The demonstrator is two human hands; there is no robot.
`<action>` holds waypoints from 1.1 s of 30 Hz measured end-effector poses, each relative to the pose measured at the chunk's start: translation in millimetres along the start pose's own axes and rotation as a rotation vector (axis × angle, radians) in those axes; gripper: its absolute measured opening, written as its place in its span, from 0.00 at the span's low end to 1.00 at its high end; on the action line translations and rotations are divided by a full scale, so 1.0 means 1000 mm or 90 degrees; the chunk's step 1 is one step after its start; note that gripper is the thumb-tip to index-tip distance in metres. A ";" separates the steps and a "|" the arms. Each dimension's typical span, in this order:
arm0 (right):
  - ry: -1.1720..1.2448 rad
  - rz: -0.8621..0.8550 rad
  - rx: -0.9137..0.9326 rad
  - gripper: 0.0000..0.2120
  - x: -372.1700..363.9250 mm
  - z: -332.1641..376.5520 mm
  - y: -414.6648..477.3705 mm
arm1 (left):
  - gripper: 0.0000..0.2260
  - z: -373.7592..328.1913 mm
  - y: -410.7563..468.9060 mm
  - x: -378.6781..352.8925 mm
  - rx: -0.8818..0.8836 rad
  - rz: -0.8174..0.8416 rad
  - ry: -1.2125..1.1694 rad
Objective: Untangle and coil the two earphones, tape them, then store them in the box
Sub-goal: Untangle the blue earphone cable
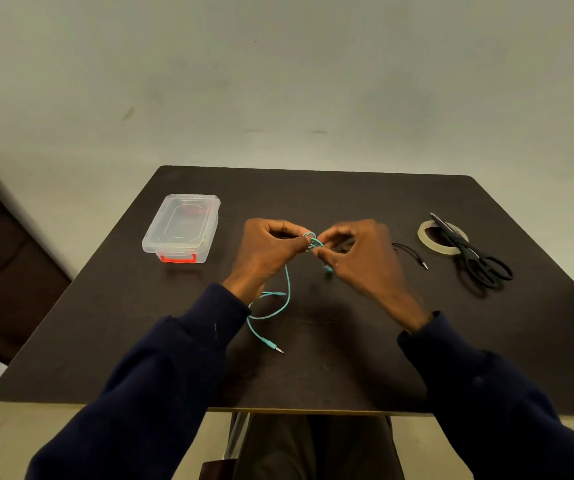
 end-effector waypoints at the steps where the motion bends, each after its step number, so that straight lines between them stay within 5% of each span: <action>1: -0.012 0.005 -0.001 0.05 0.000 0.002 0.003 | 0.03 -0.004 0.000 0.000 -0.026 -0.002 0.026; 5: 0.092 -0.046 -0.055 0.03 0.009 -0.003 0.005 | 0.03 -0.014 -0.005 0.006 -0.079 -0.042 0.051; 11: 0.503 -0.055 -0.196 0.05 0.011 -0.023 -0.006 | 0.04 0.031 -0.009 0.030 0.102 -0.090 -0.168; 13: 0.482 -0.001 -0.205 0.06 0.008 -0.023 -0.008 | 0.05 0.029 -0.012 0.027 0.092 -0.066 -0.167; 16: 0.240 0.080 -0.104 0.09 0.006 -0.010 -0.002 | 0.06 0.013 -0.013 0.021 0.039 -0.052 -0.133; 22: 0.044 0.057 -0.054 0.03 0.016 0.002 0.015 | 0.03 0.005 -0.011 0.014 -0.009 -0.030 -0.084; 29: 0.342 -0.095 -0.219 0.06 0.030 -0.046 -0.003 | 0.02 0.022 -0.010 0.025 0.051 -0.047 -0.092; 33: 0.330 -0.076 -0.162 0.04 0.031 -0.039 0.002 | 0.07 0.014 -0.010 0.010 0.022 0.030 -0.105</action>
Point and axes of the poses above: each hand's wrist, its own y-axis towards the middle knuckle, its own x-axis out of the back of the hand, z = x × y, the point moved 10 cm from there along y, towards the middle knuckle, and after that the axes turned 3 degrees about y, right-handed, at the moved point
